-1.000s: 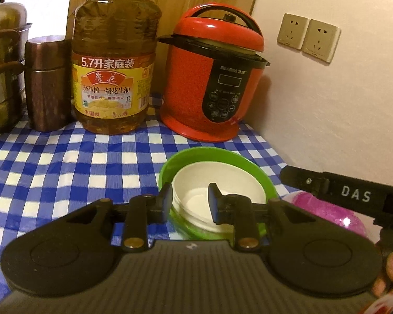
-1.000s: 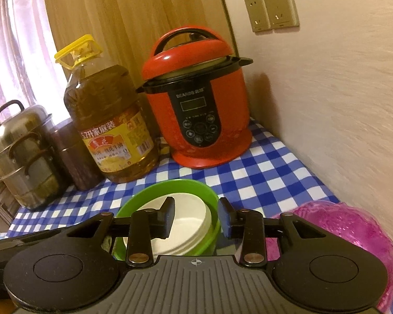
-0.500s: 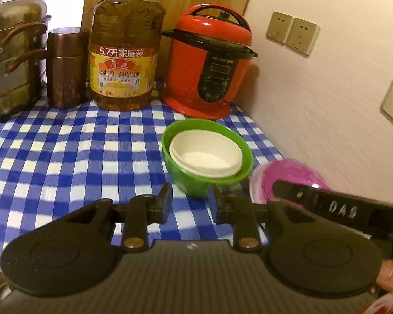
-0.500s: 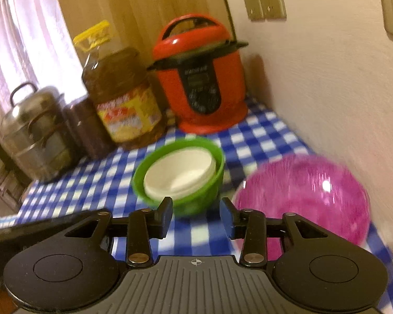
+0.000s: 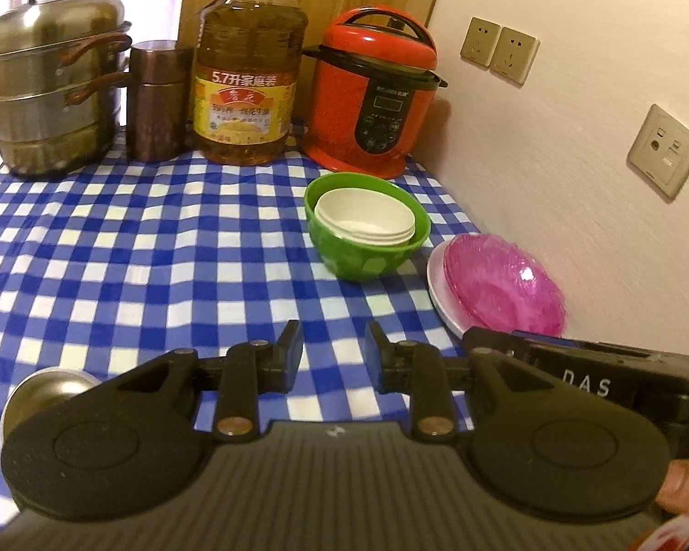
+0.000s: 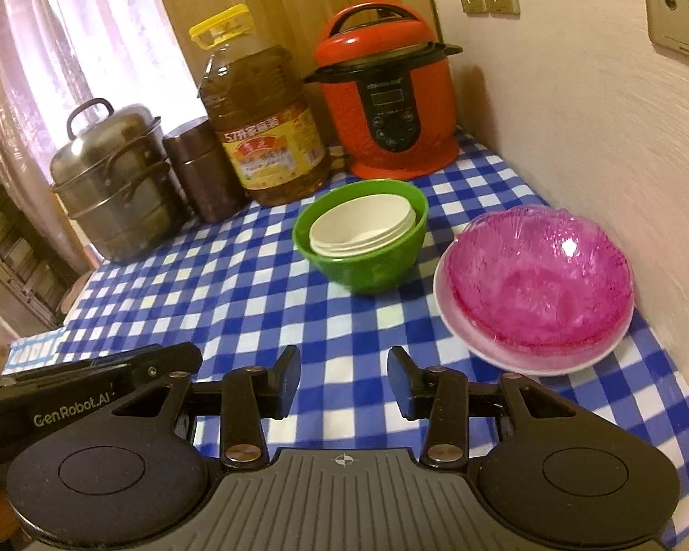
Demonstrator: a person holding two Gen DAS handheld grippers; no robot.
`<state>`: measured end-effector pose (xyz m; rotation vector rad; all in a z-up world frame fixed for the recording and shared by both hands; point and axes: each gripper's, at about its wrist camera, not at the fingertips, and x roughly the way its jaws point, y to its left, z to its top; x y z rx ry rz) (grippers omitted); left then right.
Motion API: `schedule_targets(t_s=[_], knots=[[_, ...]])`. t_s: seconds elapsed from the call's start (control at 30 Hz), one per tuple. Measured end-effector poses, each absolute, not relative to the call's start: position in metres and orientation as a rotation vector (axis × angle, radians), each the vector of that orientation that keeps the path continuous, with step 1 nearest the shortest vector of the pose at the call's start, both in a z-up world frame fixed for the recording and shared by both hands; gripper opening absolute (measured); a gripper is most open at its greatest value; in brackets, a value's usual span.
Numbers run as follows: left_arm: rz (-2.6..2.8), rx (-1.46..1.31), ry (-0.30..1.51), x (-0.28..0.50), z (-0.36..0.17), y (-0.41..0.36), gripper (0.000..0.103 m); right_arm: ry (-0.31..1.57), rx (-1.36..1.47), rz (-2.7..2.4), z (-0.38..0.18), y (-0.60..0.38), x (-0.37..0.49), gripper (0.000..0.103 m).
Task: Organize plates and bowls
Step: 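Move both grippers to the rim of the small steel bowl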
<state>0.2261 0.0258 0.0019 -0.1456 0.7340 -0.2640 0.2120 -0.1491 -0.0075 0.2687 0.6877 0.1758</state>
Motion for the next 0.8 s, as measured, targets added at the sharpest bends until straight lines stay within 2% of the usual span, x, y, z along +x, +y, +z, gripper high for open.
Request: schedule_targets(t_s=[0.8], knots=[[-0.132, -0.196, 0.720, 0.150, 0.015, 0.083, 0.027, 0.708, 0.238, 0.262, 0.003, -0.101, 0.168, 0.043]])
